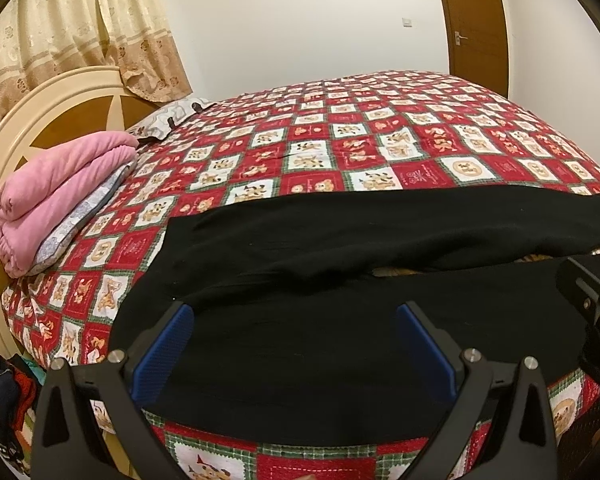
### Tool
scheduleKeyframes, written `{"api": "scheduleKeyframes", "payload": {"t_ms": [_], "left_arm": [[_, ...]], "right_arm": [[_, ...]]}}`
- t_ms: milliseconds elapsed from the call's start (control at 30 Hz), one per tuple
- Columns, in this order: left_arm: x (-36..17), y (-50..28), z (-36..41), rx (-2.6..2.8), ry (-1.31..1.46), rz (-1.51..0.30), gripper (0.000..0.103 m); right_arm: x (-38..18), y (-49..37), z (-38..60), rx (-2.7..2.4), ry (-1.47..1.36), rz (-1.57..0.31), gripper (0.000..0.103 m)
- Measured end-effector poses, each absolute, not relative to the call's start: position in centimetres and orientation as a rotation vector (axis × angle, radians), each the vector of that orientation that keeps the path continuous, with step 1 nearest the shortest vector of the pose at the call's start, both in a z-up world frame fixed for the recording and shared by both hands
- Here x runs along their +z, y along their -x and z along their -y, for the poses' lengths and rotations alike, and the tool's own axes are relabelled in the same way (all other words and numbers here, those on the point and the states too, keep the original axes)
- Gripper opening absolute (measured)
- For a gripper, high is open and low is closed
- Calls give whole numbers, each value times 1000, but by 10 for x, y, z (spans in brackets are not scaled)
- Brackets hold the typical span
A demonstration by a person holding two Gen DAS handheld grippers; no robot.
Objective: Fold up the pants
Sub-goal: 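Position both grippers open over the edge of the black pants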
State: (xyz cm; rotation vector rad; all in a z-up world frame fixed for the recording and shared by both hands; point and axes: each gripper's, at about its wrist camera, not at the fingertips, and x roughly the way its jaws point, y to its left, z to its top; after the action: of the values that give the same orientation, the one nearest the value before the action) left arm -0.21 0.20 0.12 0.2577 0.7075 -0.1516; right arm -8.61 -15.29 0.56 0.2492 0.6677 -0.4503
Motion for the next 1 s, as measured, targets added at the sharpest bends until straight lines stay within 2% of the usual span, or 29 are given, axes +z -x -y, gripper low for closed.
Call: {"api": "scheduleKeyframes", "payload": {"t_ms": [1000], "left_arm": [[-4,-2,-4,-141,-261,-730,103]], "right_arm": [[0,76,153,-443,-224,-701,102]]}}
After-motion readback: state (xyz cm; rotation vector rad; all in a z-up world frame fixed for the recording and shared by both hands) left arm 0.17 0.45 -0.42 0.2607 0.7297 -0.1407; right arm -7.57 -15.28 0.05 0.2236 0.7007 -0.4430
